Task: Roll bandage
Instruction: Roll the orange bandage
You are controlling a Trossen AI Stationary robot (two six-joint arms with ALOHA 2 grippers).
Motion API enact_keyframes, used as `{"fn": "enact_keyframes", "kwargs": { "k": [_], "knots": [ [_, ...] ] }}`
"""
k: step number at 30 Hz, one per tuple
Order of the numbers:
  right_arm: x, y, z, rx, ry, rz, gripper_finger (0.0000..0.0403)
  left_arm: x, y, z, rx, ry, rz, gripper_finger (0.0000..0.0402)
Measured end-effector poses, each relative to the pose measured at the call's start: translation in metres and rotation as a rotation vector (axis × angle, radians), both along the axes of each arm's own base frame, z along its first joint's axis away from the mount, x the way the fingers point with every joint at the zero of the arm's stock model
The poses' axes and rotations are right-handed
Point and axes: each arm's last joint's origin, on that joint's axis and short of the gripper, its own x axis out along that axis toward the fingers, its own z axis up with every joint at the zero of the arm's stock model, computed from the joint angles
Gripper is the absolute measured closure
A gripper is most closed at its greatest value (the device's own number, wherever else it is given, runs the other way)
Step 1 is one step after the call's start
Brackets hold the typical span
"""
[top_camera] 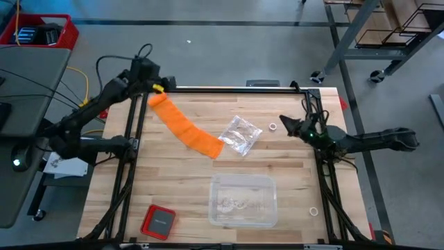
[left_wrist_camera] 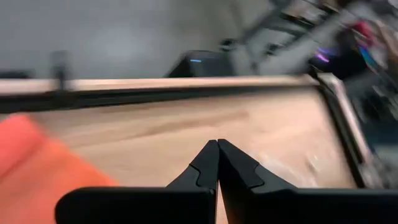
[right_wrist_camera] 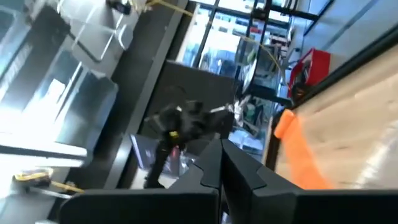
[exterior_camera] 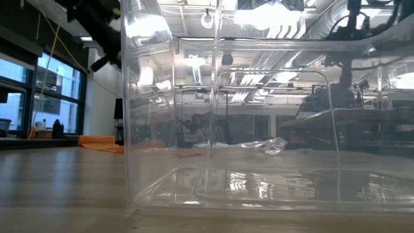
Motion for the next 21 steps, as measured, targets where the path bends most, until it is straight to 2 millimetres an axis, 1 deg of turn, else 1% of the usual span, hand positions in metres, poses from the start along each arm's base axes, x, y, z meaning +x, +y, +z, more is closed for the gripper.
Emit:
{"fn": "enact_keyframes", "kwargs": {
  "k": [2,4,6,9,11,15,18,21],
  "knots": [
    [0.009,-0.003,0.014,0.009,-0.004,-0.036,0.0402,-0.006,0.019,-0.014,-0.047,0.043,0.055,0.0401],
    [0.018,-0.007,0.027,-0.044,0.035,-0.069,0.0402,-0.010,0.035,-0.025,-0.094,0.060,0.088,0.0401],
    [0.028,-0.010,0.043,-0.152,0.099,-0.104,0.0402,-0.015,0.050,-0.032,-0.121,0.036,0.097,0.0401],
    [0.043,-0.012,0.067,-0.309,0.173,-0.102,0.0402,-0.020,0.068,-0.039,-0.126,0.013,0.134,0.0398],
    [0.052,-0.014,0.078,-0.412,0.246,-0.095,0.0402,-0.022,0.079,-0.045,-0.131,0.020,0.144,0.0391],
    [0.066,-0.017,0.096,-0.533,0.388,-0.087,0.0402,-0.023,0.097,-0.053,-0.147,0.049,0.124,0.0357],
    [0.070,-0.018,0.103,-0.550,0.482,-0.049,0.0402,-0.022,0.105,-0.058,-0.158,0.102,0.076,0.0317],
    [0.070,-0.018,0.109,-0.550,0.556,-0.007,0.0402,-0.020,0.114,-0.053,-0.128,0.179,0.043,0.0274]
  ]
}}
